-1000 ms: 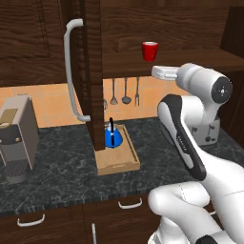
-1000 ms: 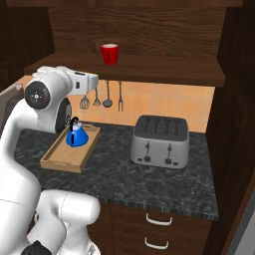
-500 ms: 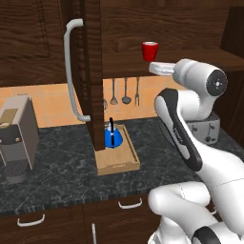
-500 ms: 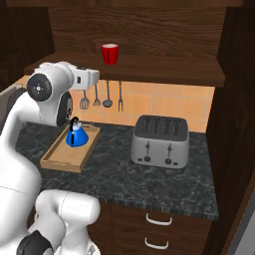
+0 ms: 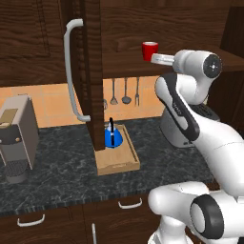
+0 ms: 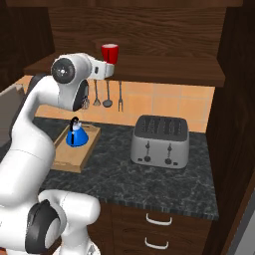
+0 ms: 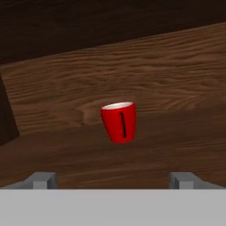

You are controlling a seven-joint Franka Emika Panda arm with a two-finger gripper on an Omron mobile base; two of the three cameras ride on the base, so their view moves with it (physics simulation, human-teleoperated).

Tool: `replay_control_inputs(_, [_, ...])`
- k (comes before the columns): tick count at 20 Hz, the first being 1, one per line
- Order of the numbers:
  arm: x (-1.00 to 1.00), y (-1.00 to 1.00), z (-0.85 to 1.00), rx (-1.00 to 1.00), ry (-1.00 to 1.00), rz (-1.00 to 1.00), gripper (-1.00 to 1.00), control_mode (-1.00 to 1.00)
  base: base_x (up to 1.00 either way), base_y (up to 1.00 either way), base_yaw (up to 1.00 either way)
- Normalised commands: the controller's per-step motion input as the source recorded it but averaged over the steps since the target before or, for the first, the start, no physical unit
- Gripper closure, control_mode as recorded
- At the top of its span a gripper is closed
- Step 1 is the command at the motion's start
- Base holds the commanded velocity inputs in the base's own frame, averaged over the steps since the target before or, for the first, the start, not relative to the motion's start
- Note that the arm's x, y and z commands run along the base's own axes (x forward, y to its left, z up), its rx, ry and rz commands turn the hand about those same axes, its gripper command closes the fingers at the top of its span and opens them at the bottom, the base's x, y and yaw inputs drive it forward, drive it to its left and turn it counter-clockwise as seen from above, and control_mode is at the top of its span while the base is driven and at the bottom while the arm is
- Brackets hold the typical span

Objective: Pick the kettle from the counter and place it on the tray. Then pick the mug from the cabinet and place it on the tray. Then close the cabinet doors.

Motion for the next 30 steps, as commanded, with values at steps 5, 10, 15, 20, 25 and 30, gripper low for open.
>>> replay_control_inputs(5, [0.30,-0.23,0.00,-0.02,-0.12,0.05,-1.00,-1.00,0.00,0.00,0.00])
replay_control_inputs(10, [0.15,-0.03,0.01,-0.08,-0.10,0.02,-1.00,-1.00,0.00,0.00,0.00])
replay_control_inputs(15, [0.20,0.02,-0.02,0.00,0.00,0.01,-1.00,-1.00,0.00,0.00,0.00])
replay_control_inputs(20, [0.40,0.01,-0.01,0.00,0.01,0.02,-1.00,-1.00,0.00,0.00,0.00])
replay_control_inputs(25, [0.44,0.03,0.00,0.00,0.04,0.00,-1.00,-1.00,0.00,0.00,0.00])
replay_control_inputs(30, [0.49,0.00,0.00,0.00,0.00,0.02,-1.00,-1.00,0.00,0.00,0.00])
